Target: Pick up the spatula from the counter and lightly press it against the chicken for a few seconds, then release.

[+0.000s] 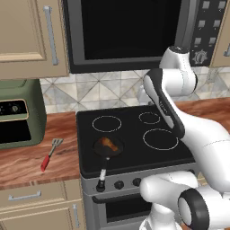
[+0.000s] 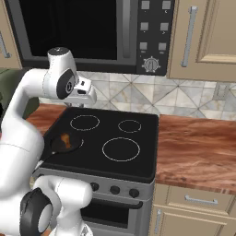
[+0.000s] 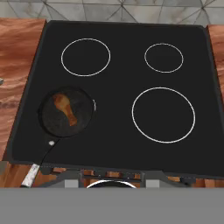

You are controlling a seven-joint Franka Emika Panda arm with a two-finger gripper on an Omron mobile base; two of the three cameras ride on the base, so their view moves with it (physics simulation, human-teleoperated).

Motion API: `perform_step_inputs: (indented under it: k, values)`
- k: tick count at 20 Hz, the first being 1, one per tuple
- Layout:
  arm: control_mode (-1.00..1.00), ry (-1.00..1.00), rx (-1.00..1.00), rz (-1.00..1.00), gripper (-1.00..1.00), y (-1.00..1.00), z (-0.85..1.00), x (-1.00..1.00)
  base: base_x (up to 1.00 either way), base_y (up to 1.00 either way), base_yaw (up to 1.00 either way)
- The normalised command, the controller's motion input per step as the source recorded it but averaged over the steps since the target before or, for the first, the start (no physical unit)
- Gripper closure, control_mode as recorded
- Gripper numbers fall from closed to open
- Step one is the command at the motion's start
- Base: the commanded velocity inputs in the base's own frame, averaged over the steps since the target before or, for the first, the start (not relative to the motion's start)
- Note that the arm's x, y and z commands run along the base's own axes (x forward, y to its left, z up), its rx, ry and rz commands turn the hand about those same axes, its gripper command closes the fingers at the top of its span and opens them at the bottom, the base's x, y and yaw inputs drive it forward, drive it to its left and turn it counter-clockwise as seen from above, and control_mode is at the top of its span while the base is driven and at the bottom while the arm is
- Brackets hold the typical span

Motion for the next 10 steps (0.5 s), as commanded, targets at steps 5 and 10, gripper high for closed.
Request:
perform_step_inputs:
  k: [5, 10]
  values:
    - [-1.0, 0.0, 0.01, 0.0, -1.0, 0.03, 0.0, -0.1, 0.0, 0.0, 0.0]
    - [-1.0, -0.04, 0.0, -0.01, -1.0, 0.39, 0.0, -0.45, 0.0, 0.0, 0.0]
